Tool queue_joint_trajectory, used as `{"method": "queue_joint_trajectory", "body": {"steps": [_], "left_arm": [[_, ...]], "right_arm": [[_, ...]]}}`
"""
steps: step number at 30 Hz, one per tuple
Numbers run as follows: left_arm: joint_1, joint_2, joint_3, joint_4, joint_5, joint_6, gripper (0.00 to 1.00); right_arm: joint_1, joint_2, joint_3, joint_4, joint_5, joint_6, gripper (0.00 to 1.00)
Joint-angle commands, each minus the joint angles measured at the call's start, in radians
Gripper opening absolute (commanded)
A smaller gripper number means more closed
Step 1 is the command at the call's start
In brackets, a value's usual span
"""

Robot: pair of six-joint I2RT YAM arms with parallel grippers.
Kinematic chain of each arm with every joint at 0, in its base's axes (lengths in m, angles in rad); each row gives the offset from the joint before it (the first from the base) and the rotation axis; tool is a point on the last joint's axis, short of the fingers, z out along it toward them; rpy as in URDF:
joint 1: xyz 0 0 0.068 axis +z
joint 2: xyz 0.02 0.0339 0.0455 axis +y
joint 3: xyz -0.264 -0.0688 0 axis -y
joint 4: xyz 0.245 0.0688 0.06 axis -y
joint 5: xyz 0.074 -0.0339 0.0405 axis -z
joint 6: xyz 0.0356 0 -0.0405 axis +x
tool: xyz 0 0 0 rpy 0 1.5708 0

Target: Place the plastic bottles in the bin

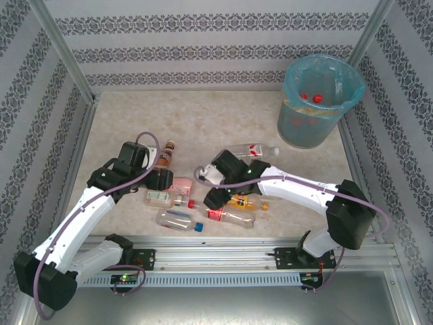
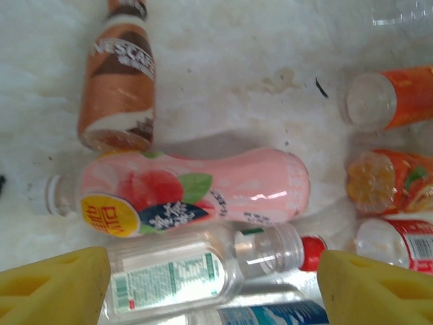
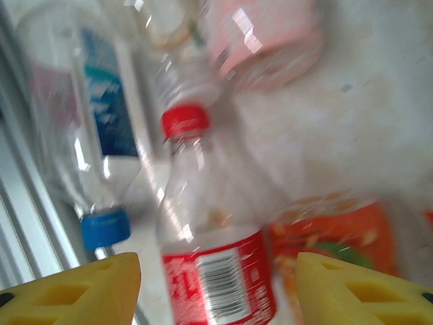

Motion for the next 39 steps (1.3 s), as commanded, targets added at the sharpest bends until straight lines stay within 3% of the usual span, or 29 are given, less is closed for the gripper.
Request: {"method": "queue_joint_trajectory", "body": {"steps": [1,8,16,30,39], "left_arm": [[0.004,-0.04,-0.03,0.116,-0.089,-0.027,0.81],[0.005,-0.106,-0.062,0.172,-0.146,-0.033,0.83],[0.006,-0.157,-0.099,0.202,-0.169,-0.034,0.85],[0.006,-0.158,-0.12,0.208,-0.164,-0.036,0.86],[0.006,-0.148,-0.08,0.204,-0.163,-0.024,0.86]], "right_arm": [[0.055,-0.05,-0.001,-0.001,0.042,-0.03,0.63],[0.16,-0.021,0.008,-0.118,0.192,-0.032,0.66],[0.218,0.015,-0.022,-0.089,0.348,0.005,0.7],[0.241,0.182,0.011,-0.096,0.429,0.007,0.72],[0.242,0.123,0.007,-0.13,0.422,0.028,0.58]]}}
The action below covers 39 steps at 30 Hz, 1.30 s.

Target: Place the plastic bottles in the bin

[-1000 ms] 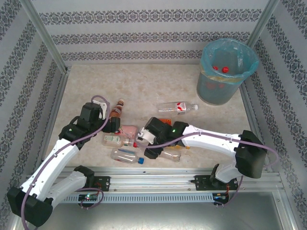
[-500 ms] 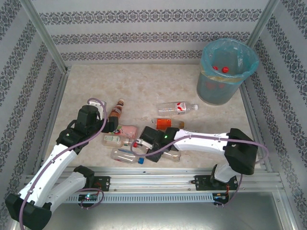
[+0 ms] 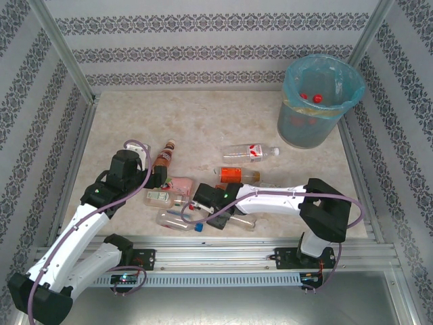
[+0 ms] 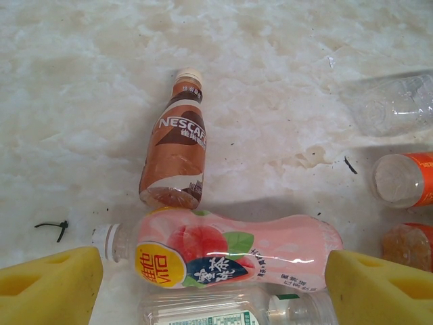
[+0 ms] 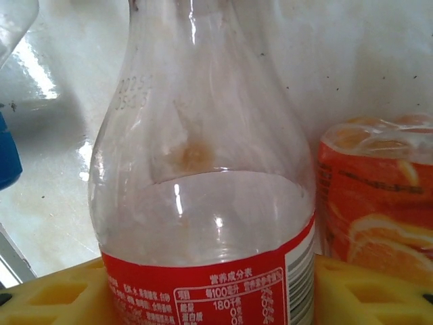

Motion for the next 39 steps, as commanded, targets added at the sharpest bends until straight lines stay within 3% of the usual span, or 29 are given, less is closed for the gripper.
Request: {"method": "queue_joint_trajectory", "body": {"steps": [1,9,14,20,23,25,28,33,39], "left_arm": [[0.006,0.002,0.043,0.03,-0.008,0.004,0.86],[0.006,0.033,0.169,0.128,0.041,0.053,0.85],[0.006,0.017,0.179,0.314,0.171,0.109,0.86],[0.005,0.029,0.111,0.651,0.52,0.087,0.93],[0.0,0.074,0.062,0.842,0.739,0.05,0.94],[-0.028,0.108,0.027,0.963,0.863,0.054,0.98],[-0.086,0.145,0.009,1.048,0.919,0.082,1.0],[-0.176,0.23,0.119,0.877,0.978,0.168,1.0],[-0.258,0.285,0.159,0.882,1.01,0.167,1.0]], "right_arm": [[0.01,-0.075,0.015,-0.052,0.015,0.037,0.57],[0.008,-0.35,-0.005,-0.089,-0.013,0.18,0.54],[0.001,-0.517,0.021,-0.081,0.06,0.233,0.54],[-0.095,-0.667,0.077,0.003,0.129,0.213,0.52],[-0.172,-0.731,0.066,0.151,0.125,0.206,0.5],[-0.226,-0.765,0.055,0.267,0.084,0.214,0.52],[-0.298,-0.791,0.047,0.411,-0.023,0.229,0.51],[-0.345,-0.786,0.048,0.561,-0.183,0.246,0.49],[-0.346,-0.758,0.01,0.749,-0.372,0.312,0.49]]}}
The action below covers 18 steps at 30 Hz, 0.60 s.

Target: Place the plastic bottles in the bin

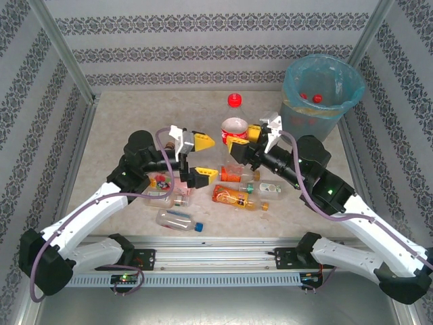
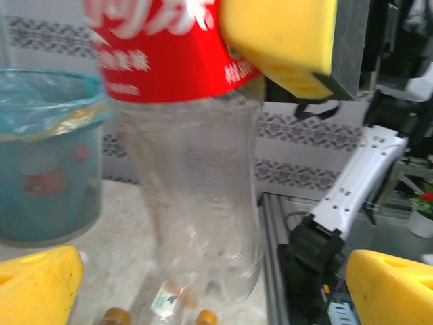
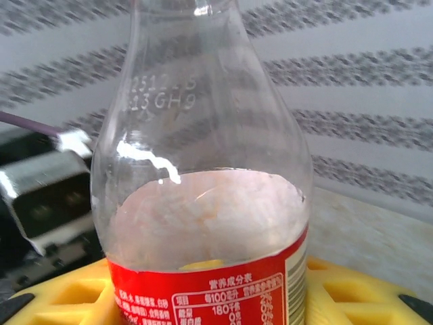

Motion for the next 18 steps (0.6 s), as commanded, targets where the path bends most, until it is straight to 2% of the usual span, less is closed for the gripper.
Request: {"method": "queue_joint_trajectory", "body": {"steps": [1,9,13,18], "left_arm": [[-0.041,0.012,0.041,0.013,0.042,0.037,1.0],[-0.075,0.011,0.032,0.051,0.002,0.002,0.98],[-0.075,-0.006,0.002,0.123,-0.034,-0.028,0.8],[-0.075,-0.012,0.011,0.08,-0.06,0.0,0.61]], "right_arm": [[-0.005,0.013,-0.038,0.209,-0.165,0.074,0.49],[0.014,0.044,-0.093,0.361,-0.219,0.154,0.48],[0.03,0.05,-0.093,0.362,-0.219,0.152,0.49],[0.034,0.029,-0.096,0.339,-0.206,0.142,0.55]]}}
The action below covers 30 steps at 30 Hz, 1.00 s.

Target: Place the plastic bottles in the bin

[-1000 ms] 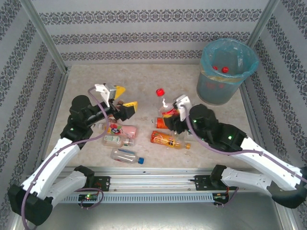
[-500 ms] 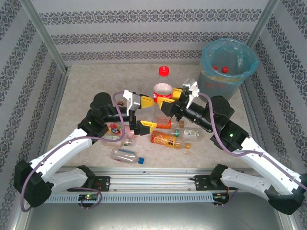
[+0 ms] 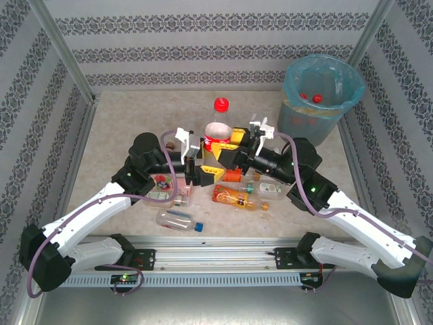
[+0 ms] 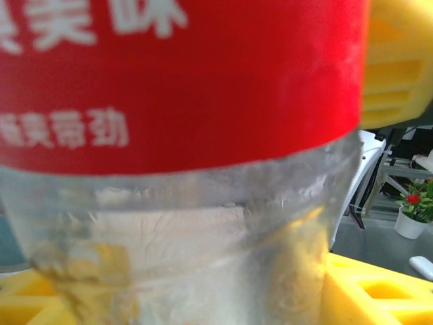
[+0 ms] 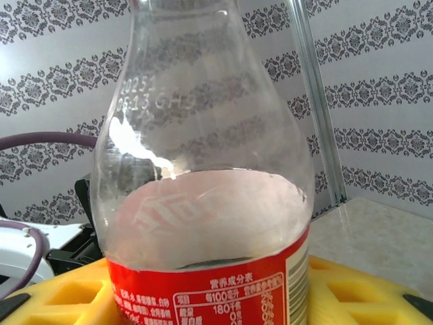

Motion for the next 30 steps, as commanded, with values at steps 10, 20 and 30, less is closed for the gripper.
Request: {"method": "queue_joint_trajectory", "body": {"steps": [10,20,30], "left_arm": [[-0.011,-0.084,0.018,-0.119,-0.06,0.127,0.34],[-0.011,-0.133,0.08,-0.52,-0.282,0.455,0.26],[-0.013,-0.104,0.087,-0.587,-0.295,0.497,0.26]], "right_arm": [[0.014,-0.072,0.015,-0.086,0.035,-0.05,0.84],[0.014,-0.078,0.194,-0.348,0.094,-0.221,0.64],[0.02,0.029,0.303,-0.374,0.086,-0.261,0.43]]}}
